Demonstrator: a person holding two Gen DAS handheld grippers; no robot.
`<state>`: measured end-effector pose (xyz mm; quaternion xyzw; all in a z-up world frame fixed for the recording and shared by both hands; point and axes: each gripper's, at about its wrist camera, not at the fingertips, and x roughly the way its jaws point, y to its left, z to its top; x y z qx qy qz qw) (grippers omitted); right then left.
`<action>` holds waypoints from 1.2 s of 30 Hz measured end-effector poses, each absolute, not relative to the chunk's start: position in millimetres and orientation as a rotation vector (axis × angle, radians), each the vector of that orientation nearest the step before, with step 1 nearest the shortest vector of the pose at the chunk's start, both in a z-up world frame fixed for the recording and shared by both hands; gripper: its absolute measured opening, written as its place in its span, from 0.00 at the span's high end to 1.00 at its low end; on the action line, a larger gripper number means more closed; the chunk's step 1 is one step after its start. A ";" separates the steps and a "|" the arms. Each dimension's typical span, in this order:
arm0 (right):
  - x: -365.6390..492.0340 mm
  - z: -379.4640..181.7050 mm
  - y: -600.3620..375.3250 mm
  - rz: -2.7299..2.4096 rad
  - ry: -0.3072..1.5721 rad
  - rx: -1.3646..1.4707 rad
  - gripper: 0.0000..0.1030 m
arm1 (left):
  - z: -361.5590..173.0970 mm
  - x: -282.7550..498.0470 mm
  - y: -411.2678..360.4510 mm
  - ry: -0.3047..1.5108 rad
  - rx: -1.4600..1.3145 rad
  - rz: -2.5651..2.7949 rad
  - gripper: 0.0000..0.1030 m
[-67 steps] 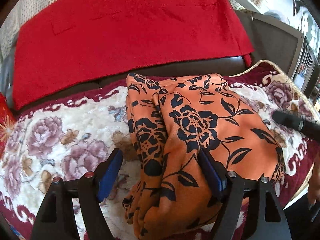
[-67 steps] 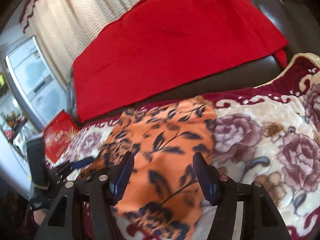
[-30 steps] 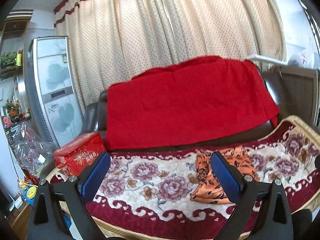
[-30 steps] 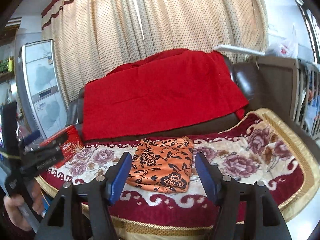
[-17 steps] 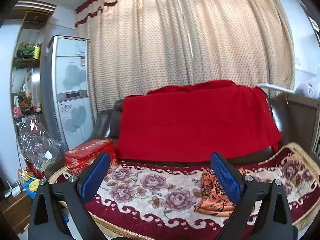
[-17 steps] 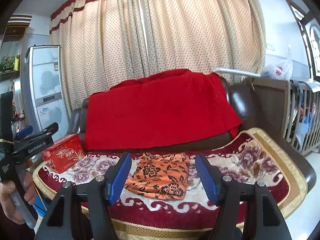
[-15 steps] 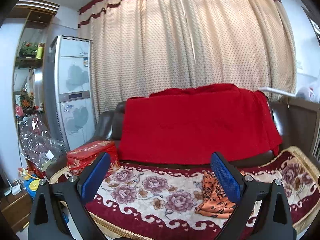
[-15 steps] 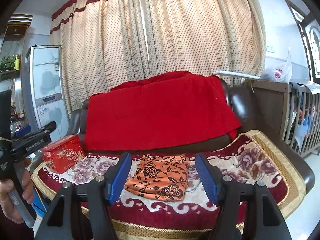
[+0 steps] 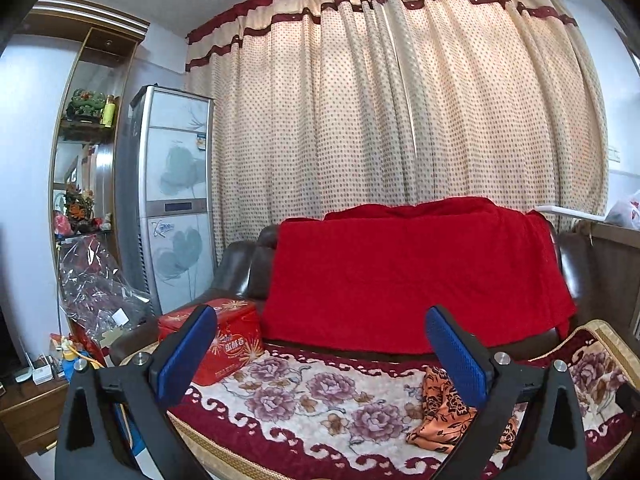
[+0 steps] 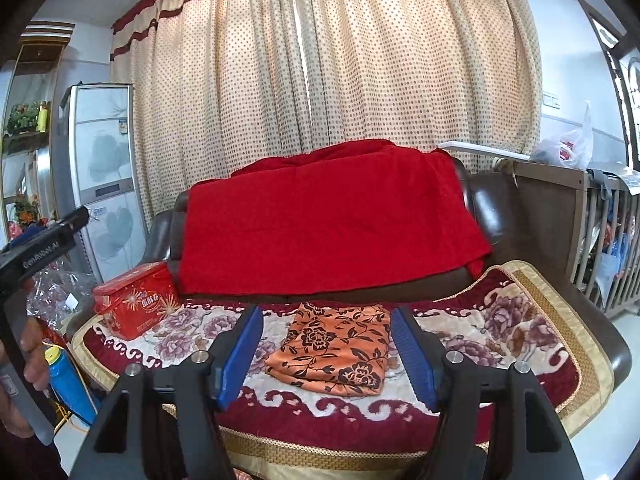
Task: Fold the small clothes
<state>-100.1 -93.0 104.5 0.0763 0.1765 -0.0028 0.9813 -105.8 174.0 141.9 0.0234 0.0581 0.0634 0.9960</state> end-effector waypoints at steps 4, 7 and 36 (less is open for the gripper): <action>-96.8 103.2 -90.2 -0.016 0.368 0.150 0.32 | 142.0 -106.4 174.3 0.120 0.045 0.129 0.00; -95.8 103.1 -86.7 -0.014 0.371 0.143 0.32 | 142.1 -107.0 174.4 0.122 0.045 0.132 0.00; -95.5 109.0 -80.0 -0.090 0.367 0.145 0.32 | 144.6 -115.7 175.5 0.098 0.044 0.137 0.00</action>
